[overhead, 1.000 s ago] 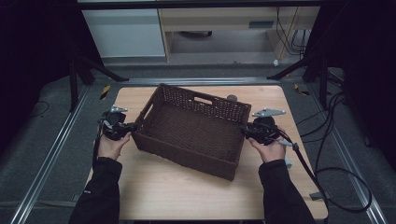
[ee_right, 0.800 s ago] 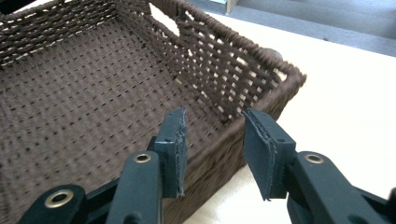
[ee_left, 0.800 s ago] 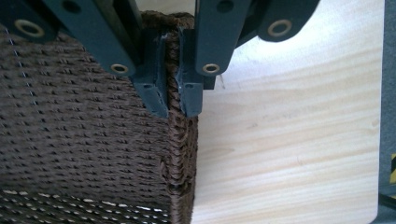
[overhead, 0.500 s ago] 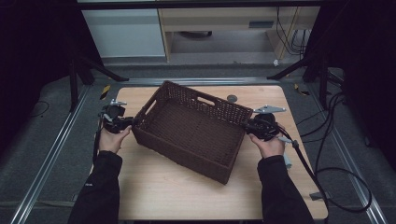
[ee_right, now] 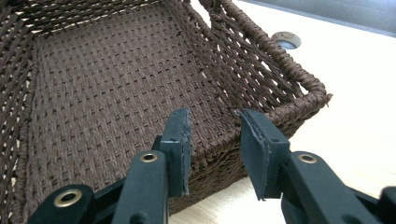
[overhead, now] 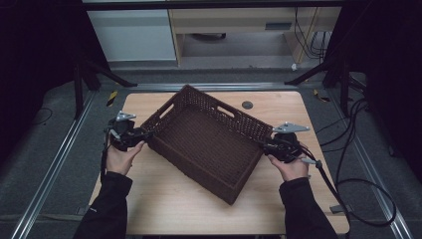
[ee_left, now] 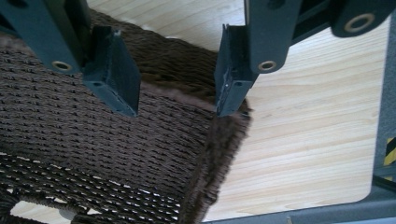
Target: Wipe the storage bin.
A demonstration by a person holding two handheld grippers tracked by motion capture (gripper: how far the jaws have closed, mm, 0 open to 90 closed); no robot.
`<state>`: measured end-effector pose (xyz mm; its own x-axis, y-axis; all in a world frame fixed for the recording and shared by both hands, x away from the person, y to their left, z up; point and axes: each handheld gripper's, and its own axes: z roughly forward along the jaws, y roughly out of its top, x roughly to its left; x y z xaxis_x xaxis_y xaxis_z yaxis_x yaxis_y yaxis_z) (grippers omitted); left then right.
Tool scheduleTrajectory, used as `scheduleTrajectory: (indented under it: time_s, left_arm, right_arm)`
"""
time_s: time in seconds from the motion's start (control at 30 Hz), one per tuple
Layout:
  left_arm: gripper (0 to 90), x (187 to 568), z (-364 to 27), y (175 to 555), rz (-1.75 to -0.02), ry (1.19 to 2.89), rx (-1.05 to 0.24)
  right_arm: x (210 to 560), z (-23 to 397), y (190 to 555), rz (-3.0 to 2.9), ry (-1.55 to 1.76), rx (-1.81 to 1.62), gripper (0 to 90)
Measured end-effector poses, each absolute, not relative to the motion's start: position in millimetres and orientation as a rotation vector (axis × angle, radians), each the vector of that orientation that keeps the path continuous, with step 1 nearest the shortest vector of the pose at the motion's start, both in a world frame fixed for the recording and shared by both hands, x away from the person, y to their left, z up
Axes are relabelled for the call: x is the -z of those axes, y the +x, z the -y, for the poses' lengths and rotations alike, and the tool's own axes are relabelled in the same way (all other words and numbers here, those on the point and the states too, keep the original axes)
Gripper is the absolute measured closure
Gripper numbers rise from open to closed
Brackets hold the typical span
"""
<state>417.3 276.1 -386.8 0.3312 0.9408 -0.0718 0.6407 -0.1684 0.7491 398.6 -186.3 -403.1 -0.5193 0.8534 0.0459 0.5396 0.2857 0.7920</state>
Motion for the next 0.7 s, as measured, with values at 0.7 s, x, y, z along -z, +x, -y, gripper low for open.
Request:
scheduleTrajectory:
  time_s: [0.7]
  left_arm:
    - [51.3, 397.0, -273.0, 443.3, -1.399, 1.893, -0.580]
  right_arm:
    - [407.2, 194.3, 444.4, -2.137, 1.220, -1.088, 72.9]
